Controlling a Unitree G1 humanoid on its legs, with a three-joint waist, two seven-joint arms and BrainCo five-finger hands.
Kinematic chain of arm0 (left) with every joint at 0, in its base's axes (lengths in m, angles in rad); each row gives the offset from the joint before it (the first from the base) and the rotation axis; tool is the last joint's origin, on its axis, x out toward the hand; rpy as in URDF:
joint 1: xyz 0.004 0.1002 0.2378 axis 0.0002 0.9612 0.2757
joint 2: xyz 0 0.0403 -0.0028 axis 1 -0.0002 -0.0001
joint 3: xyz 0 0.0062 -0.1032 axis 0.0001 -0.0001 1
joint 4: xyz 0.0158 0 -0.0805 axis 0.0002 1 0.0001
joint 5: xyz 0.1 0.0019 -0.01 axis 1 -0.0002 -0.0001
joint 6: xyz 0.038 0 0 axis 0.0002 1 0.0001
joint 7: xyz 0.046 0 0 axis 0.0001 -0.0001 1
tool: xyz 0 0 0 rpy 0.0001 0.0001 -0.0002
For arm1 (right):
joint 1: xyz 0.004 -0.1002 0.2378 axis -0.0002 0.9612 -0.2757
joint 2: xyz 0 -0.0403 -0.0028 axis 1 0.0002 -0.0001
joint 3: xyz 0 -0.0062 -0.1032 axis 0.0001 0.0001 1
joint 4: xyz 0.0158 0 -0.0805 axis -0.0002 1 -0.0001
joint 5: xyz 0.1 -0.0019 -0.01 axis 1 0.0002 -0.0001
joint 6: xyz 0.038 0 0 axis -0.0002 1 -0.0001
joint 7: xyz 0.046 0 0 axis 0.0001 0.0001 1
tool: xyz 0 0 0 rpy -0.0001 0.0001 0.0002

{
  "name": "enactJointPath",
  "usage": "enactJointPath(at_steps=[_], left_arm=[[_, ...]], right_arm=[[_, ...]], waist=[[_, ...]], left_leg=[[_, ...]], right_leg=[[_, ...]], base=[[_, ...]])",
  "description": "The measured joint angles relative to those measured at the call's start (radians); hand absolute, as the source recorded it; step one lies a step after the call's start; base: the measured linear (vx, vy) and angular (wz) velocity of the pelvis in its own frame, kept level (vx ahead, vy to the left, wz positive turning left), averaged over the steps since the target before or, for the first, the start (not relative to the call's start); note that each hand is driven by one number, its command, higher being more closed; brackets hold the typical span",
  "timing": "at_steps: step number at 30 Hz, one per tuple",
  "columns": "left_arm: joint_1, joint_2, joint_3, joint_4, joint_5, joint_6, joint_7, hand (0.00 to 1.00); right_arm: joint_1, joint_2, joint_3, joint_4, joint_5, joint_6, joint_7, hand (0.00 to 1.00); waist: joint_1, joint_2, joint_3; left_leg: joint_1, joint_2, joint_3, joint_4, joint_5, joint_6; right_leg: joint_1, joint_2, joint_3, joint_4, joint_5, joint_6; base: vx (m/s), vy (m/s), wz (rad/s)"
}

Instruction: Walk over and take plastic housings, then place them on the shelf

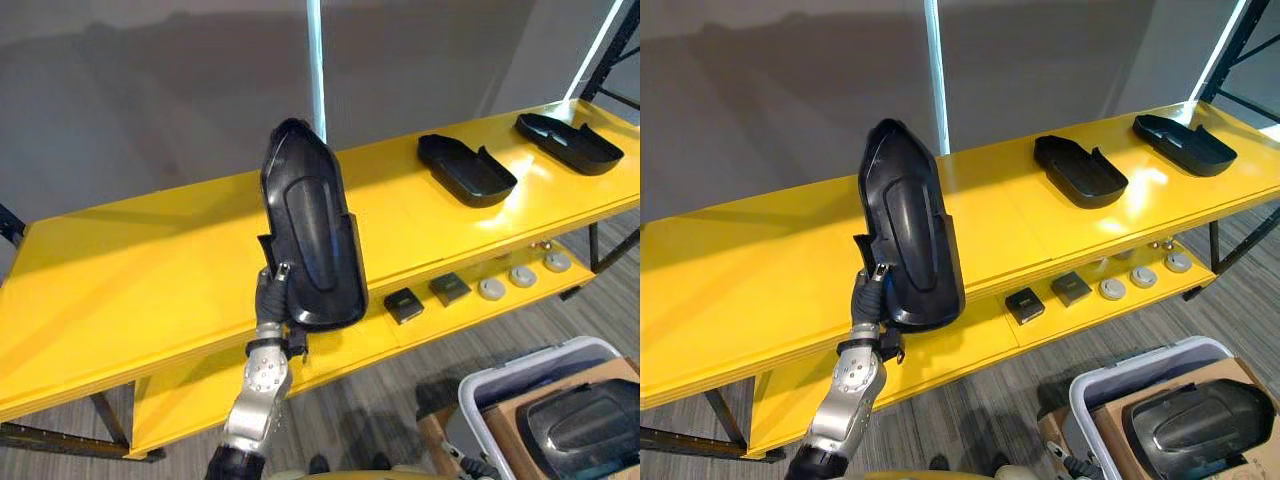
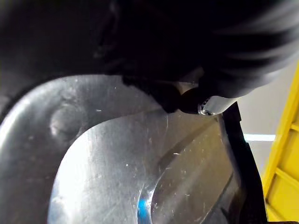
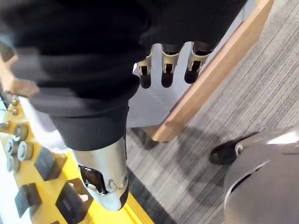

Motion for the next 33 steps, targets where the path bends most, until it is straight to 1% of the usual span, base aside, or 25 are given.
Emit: enactJointPath(at_steps=[3, 6, 10, 11, 12, 13, 14, 19, 20, 24, 27, 30, 33], left_arm=[[-0.080, 0.013, 0.018, 0.079, -0.005, 0.013, 0.035, 1.00], [-0.162, 0.020, 0.036, 0.181, -0.034, 0.019, 0.043, 1.00], [-0.245, 0.039, 0.062, 0.277, -0.103, 0.024, 0.065, 1.00], [-0.267, 0.046, 0.080, 0.305, -0.121, 0.024, 0.066, 1.00], [-0.278, 0.050, 0.086, 0.321, -0.124, 0.024, 0.069, 1.00], [-0.291, 0.067, 0.095, 0.346, -0.139, 0.025, 0.077, 1.00], [-0.306, 0.079, 0.110, 0.370, -0.148, 0.028, 0.082, 1.00], [-0.401, 0.120, 0.128, 0.424, -0.162, 0.034, 0.087, 1.00], [-0.413, 0.122, 0.134, 0.436, -0.161, 0.035, 0.095, 0.00], [-0.460, 0.128, 0.164, 0.482, -0.159, 0.036, 0.105, 0.00], [-0.476, 0.146, 0.166, 0.493, -0.159, 0.038, 0.109, 0.00], [-0.509, 0.146, 0.169, 0.513, -0.159, 0.045, 0.128, 0.00], [-0.511, 0.144, 0.186, 0.513, -0.159, 0.045, 0.139, 0.00]], right_arm=[[0.018, 0.000, 0.000, 0.000, -0.001, 0.003, -0.001, 0.00], [0.028, 0.000, 0.000, 0.000, -0.001, 0.005, -0.001, 0.00], [0.026, 0.001, 0.003, -0.009, -0.001, 0.005, -0.001, 0.00], [0.024, 0.001, 0.005, -0.015, -0.001, 0.005, -0.001, 0.00], [0.023, 0.002, 0.009, -0.021, -0.002, 0.006, -0.001, 0.00], [0.019, 0.003, 0.021, -0.030, -0.005, 0.006, -0.001, 0.00], [0.012, 0.004, 0.030, -0.030, -0.007, 0.007, -0.001, 0.00], [-0.017, 0.006, 0.033, -0.030, -0.007, 0.015, -0.001, 0.00], [-0.026, 0.006, 0.035, -0.030, -0.007, 0.015, 0.000, 0.00], [-0.042, 0.007, 0.041, -0.031, -0.006, 0.014, 0.000, 0.00], [-0.048, 0.006, 0.045, -0.039, -0.006, 0.008, 0.001, 0.00], [-0.044, 0.004, 0.073, -0.039, -0.006, 0.003, 0.000, 0.00], [-0.044, 0.005, 0.075, -0.039, -0.006, 0.002, 0.000, 0.00]], waist=[[-0.016, -0.001, 0.001], [-0.020, -0.003, 0.002], [-0.025, -0.007, 0.004], [-0.029, -0.008, 0.005], [-0.032, -0.008, 0.005], [-0.044, -0.010, 0.007], [-0.047, -0.014, 0.009], [-0.049, -0.017, 0.036], [-0.050, -0.017, 0.038], [-0.056, -0.016, 0.043], [-0.068, -0.016, 0.063], [-0.068, -0.018, 0.069], [-0.069, -0.019, 0.069]], left_leg=[[0.000, 0.003, 0.000, -0.032, 0.010, -0.015], [0.001, 0.009, 0.002, -0.037, 0.017, -0.025], [-0.008, 0.012, 0.002, -0.039, 0.019, -0.026], [-0.007, 0.012, 0.002, -0.051, 0.031, -0.026], [-0.008, 0.013, 0.002, -0.054, 0.038, -0.024], [-0.009, 0.015, 0.001, -0.055, 0.046, -0.018], [-0.009, 0.016, 0.000, -0.055, 0.049, -0.014], [-0.009, 0.015, -0.001, -0.055, 0.052, -0.010], [-0.012, 0.015, -0.001, -0.055, 0.052, -0.010], [-0.019, 0.015, -0.002, -0.054, 0.052, -0.010], [-0.019, 0.016, -0.003, -0.054, 0.052, -0.010], [-0.035, 0.016, -0.003, -0.056, 0.051, -0.011], [-0.039, 0.016, -0.003, -0.056, 0.049, -0.014]], right_leg=[[-0.005, 0.006, 0.001, -0.016, 0.006, 0.001], [-0.006, 0.008, -0.015, -0.022, 0.010, 0.005], [-0.023, 0.009, -0.022, -0.020, 0.010, 0.005], [-0.026, 0.010, -0.026, -0.019, 0.024, 0.000], [-0.025, 0.011, -0.028, -0.021, 0.026, -0.004], [-0.025, 0.014, -0.031, -0.022, 0.027, -0.007], [-0.026, 0.015, -0.031, -0.021, 0.030, -0.011], [-0.027, 0.016, -0.030, -0.021, 0.029, -0.012], [-0.031, 0.016, -0.028, -0.021, 0.029, -0.012], [-0.039, 0.016, -0.027, -0.020, 0.029, -0.013], [-0.045, 0.016, -0.027, -0.011, 0.025, -0.013], [-0.062, 0.015, -0.029, -0.009, 0.021, -0.013], [-0.066, 0.014, -0.031, -0.007, 0.021, -0.014]], base=[[-0.03, -0.046, -0.08], [0.02, -0.027, -0.07], [0.05, -0.022, -0.04], [0.08, -0.017, -0.01], [0.13, -0.014, 0.00], [0.11, -0.006, 0.00], [0.13, -0.007, -0.03], [0.08, 0.006, -0.02], [0.02, 0.013, -0.06], [0.00, 0.003, -0.01], [-0.05, 0.011, -0.01], [-0.07, 0.014, 0.00], [-0.01, 0.006, 0.01]])
